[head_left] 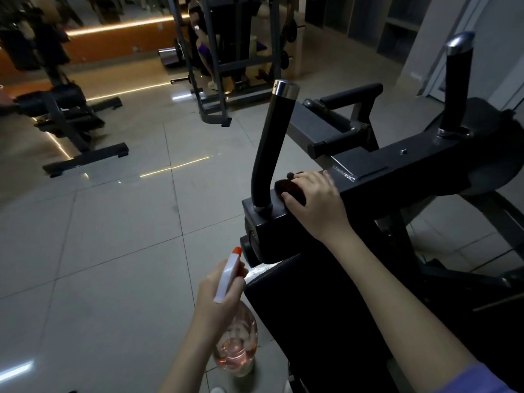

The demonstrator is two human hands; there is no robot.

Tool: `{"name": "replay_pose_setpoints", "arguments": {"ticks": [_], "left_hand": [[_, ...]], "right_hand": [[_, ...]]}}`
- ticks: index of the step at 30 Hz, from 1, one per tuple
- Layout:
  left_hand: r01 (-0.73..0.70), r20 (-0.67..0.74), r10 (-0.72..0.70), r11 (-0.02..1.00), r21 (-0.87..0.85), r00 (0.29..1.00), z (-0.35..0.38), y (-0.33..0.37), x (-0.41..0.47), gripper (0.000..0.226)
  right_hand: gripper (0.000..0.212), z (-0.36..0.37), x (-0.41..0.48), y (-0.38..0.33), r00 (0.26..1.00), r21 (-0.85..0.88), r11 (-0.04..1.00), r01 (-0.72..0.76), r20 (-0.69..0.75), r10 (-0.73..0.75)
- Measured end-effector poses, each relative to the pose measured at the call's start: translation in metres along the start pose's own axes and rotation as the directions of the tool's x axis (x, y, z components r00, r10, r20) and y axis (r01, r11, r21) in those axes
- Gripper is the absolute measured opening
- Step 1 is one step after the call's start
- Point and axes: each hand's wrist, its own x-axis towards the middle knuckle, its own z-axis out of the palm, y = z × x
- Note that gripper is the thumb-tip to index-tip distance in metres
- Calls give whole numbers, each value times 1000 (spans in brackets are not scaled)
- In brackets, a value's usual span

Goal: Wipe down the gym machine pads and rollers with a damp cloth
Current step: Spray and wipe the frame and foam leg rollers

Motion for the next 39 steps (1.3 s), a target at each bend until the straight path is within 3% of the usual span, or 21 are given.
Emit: {"name": "replay_pose_setpoints", "arguments": {"ticks": [9, 13, 19, 24, 28, 31, 33, 35, 37, 39], "left_hand": [[14, 332, 31, 991, -132, 943, -27, -17, 19, 52], [-34, 429, 104, 985, -168, 897, -48, -31, 37, 65], [-66, 449, 148, 979, -193, 881, -83, -47, 75, 62], [-98, 529, 190, 976, -196, 827, -101, -54, 90, 56], [-99, 521, 198, 972, -212, 830, -108, -61, 87, 65], [-97, 496, 203, 968, -231, 844, -112, -64, 83, 67], [-99, 473, 194, 971, -219, 859, -113, -67, 80, 64], [-95, 453, 184, 973, -212, 872, -116, -70, 76, 67], [-107, 422, 184, 974, -200, 888, -118, -72, 73, 71], [-126, 383, 187, 976, -177, 904, -118, -73, 71, 70]], "right_hand": [[57, 7, -3, -15, 984, -5, 990, -143, -110, 141], [58, 14, -2, -33, 942, 50, 960, -275, -185, 279], [55, 26, -7, -54, 877, 54, 917, -396, -272, 395], [44, 36, -17, -81, 769, 38, 877, -479, -464, 440], [29, 42, -27, -100, 696, -62, 869, -491, -628, 349], [32, 39, -50, -123, 629, 46, 879, -474, -681, 375], [34, 45, -67, -138, 711, -24, 935, -354, -657, 253], [30, 58, -77, -139, 832, -198, 969, -147, -554, 13], [24, 74, -75, -127, 903, -402, 915, 33, -379, -200], [22, 90, -76, -106, 935, -625, 760, 178, -132, -328]]}}
